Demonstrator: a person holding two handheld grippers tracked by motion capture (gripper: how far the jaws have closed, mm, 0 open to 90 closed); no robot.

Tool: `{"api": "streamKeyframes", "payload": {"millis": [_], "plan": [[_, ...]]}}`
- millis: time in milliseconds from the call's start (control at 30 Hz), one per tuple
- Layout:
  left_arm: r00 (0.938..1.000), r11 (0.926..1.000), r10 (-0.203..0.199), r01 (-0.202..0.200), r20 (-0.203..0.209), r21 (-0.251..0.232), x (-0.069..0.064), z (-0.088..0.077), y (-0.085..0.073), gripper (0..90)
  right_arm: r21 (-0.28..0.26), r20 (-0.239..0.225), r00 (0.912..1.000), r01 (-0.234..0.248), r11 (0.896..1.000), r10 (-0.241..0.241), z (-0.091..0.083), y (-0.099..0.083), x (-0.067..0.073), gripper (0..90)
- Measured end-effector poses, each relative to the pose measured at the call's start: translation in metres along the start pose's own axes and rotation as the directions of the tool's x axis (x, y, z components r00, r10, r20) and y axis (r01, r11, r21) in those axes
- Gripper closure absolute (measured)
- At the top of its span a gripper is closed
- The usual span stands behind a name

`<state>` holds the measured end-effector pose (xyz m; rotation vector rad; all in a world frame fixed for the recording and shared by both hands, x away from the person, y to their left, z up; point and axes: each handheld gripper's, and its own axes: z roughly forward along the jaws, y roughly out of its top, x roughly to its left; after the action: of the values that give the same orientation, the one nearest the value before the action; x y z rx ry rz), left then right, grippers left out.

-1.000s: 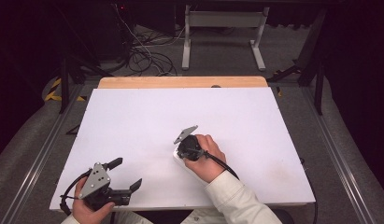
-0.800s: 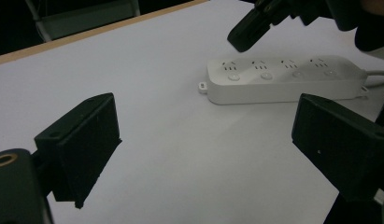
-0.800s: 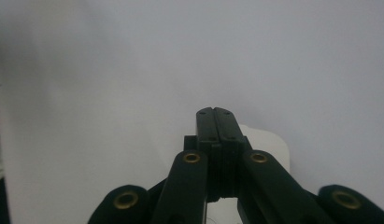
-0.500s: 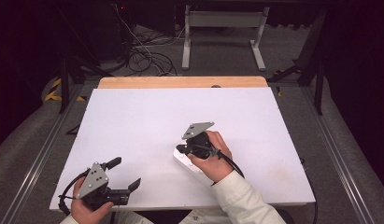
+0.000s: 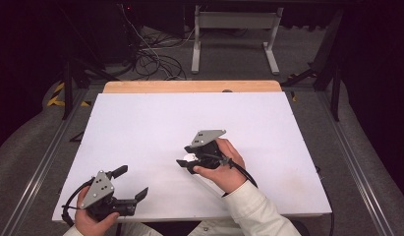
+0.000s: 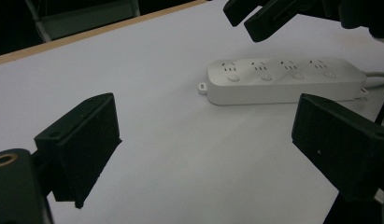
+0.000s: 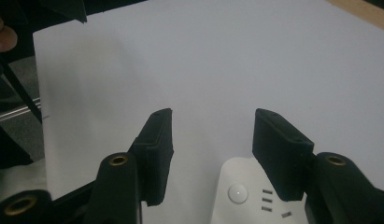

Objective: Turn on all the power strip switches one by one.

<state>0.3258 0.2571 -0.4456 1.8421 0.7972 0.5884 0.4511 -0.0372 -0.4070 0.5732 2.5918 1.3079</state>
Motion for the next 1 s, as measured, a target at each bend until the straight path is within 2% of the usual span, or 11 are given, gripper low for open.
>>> {"api": "streamKeyframes", "payload": {"millis": [100,167,300,400,500,567,833,1000], "plan": [[1.0,1.0,0.0,0.0,-0.001,-0.002,0.0,-0.001,0.0,8.0,-0.011,0.024,0.9996,0.013,1.0,-0.013,-0.004,0.0,-0.001,38.9],[1.0,1.0,0.0,0.0,-0.001,-0.003,0.001,-0.001,0.0,8.0,-0.012,0.036,0.9993,0.01,1.0,-0.009,-0.009,0.0,-0.001,39.1],[1.0,1.0,0.001,-0.001,-0.003,-0.003,0.002,-0.001,0.001,8.0,0.007,0.103,0.9925,0.064,0.998,-0.065,-0.02,0.0,-0.001,32.3],[1.0,1.0,-0.001,0.001,-0.007,-0.004,0.003,-0.002,0.0,8.0,0.028,0.136,0.9897,0.042,0.999,-0.045,-0.029,-0.004,0.0,26.5],[1.0,1.0,-0.003,0.003,-0.005,-0.007,0.004,-0.003,0.001,8.0,-0.016,0.15,0.9875,0.053,0.998,-0.05,-0.039,-0.009,0.001,20.9],[1.0,0.9999,-0.006,0.006,-0.007,-0.01,0.004,-0.004,0.001,8.0,-0.038,0.152,0.9877,0.042,0.998,-0.036,-0.046,-0.012,0.0,17.8],[0.9999,0.9999,-0.009,0.009,-0.01,-0.01,0.006,-0.005,0.002,8.0,-0.09,0.179,0.9838,0.011,0.996,0.005,-0.073,-0.032,-0.009,15.8],[0.9999,1.0,-0.001,0.001,-0.014,-0.007,0.009,-0.006,0.002,8.0,-0.102,0.211,0.9769,-0.012,0.995,0.034,-0.085,-0.05,-0.016,13.5]]}}
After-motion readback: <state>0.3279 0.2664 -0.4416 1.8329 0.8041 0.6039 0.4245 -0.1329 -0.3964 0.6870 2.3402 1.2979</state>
